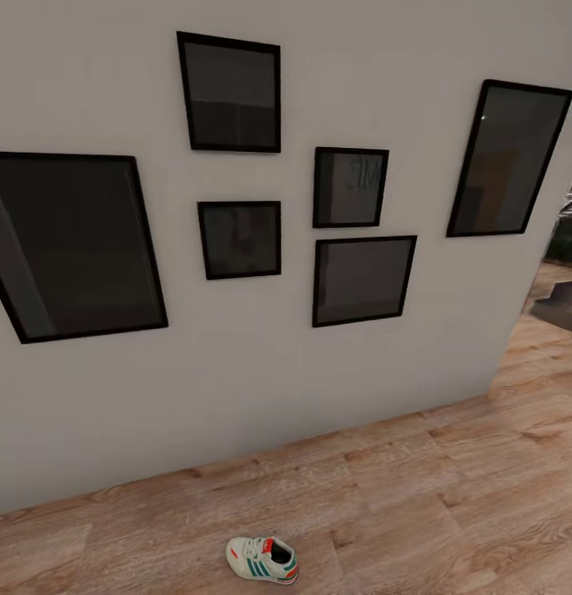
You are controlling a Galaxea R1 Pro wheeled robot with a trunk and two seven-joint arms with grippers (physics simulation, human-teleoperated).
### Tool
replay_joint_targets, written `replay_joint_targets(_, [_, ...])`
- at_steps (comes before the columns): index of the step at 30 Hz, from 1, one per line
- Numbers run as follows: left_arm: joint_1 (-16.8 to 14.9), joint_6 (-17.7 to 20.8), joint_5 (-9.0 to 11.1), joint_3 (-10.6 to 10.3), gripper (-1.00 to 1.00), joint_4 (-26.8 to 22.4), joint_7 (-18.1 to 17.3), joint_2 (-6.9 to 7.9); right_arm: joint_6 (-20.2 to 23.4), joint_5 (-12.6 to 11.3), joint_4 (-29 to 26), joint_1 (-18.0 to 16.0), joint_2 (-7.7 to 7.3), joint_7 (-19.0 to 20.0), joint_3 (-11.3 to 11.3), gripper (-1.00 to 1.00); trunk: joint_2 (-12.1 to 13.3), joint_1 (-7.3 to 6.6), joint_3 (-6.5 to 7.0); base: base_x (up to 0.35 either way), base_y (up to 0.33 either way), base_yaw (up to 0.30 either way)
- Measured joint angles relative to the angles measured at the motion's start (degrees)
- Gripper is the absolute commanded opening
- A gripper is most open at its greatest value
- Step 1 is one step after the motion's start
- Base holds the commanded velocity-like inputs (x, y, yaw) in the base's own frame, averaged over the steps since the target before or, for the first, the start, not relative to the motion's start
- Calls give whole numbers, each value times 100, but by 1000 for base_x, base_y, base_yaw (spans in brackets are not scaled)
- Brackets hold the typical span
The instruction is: Pick up the two gym shoes and the two sandals from the corridor floor and place them onto the hallstand (shoe rack) in the corridor, making sure they are on the rack and not on the floor. Arrange them so the two gym shoes are next to each other and the two sandals are next to each other.
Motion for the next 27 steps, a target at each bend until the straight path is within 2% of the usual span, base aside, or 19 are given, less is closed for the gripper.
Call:
replay_joint_targets(6, [4, 0, 0, 4, 100, 3, 2, 3, 2, -104, 6, -1, -20, 0, -38, 100, 0, 0, 0, 0, 0, -262])
replay_joint_targets(13, [4, -15, 0, 14, 100, 2, 4, 4, 2, -117, 19, -4, -22, -1, -39, 100, 0, 0, 0, 0, 0, -266])
replay_joint_targets(22, [43, -530, -1, 16, 100, 17, 12, -2, 2, -120, 26, -3, -23, -1, -39, 100, 0, 0, 0, 0, 0, -267])
replay_joint_targets(27, [47, -584, 0, 18, 100, 19, 13, -3, 2, -121, 27, -1, -21, -1, -39, 100, 0, 0, 0, 0, 0, -267])
